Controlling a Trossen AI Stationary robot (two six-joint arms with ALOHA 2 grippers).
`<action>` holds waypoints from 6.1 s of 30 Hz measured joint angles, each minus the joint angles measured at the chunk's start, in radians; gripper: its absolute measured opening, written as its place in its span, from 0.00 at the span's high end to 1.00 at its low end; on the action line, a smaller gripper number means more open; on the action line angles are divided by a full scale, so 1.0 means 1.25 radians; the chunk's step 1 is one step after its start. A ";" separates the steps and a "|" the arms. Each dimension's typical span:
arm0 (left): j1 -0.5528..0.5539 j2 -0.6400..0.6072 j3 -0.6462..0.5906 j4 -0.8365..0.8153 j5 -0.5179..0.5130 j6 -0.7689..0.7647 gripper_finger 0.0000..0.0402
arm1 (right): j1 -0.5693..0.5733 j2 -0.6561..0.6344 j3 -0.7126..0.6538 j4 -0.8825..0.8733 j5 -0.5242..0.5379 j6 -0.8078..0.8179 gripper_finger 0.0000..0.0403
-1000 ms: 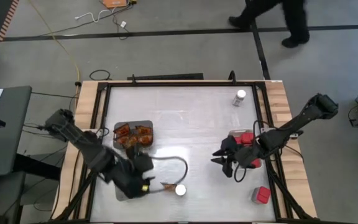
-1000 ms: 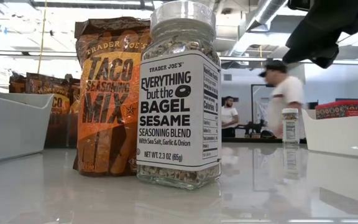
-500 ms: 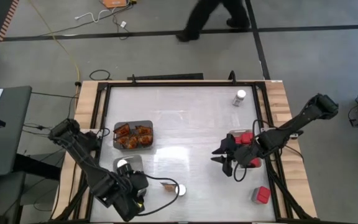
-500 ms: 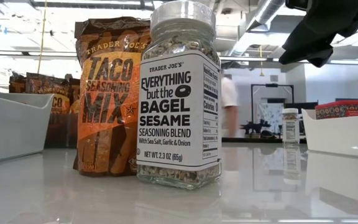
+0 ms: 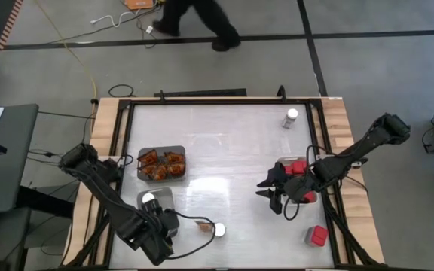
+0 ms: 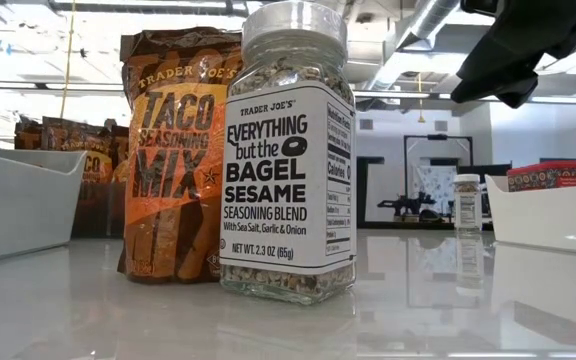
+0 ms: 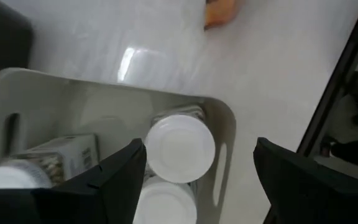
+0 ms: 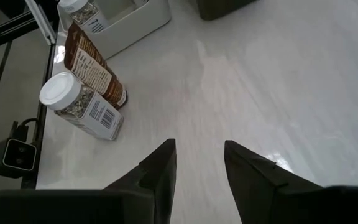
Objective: Sort spices by type
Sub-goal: Adjust the white spice bottle inside the gray bin
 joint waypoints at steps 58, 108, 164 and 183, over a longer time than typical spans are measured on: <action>0.029 -0.016 -0.066 0.062 0.082 0.088 0.34 | -0.037 0.000 0.001 -0.021 0.000 0.000 0.60; 0.115 -0.123 -0.162 0.000 0.046 0.221 0.51 | -0.037 0.000 0.001 -0.024 0.000 0.002 0.60; 0.174 -0.406 -0.387 0.153 0.043 0.000 0.32 | -0.064 0.000 0.001 -0.024 0.003 0.020 0.60; -0.041 -0.108 -0.110 0.025 -0.017 -0.080 0.32 | -0.064 0.000 0.000 -0.024 0.003 0.002 0.60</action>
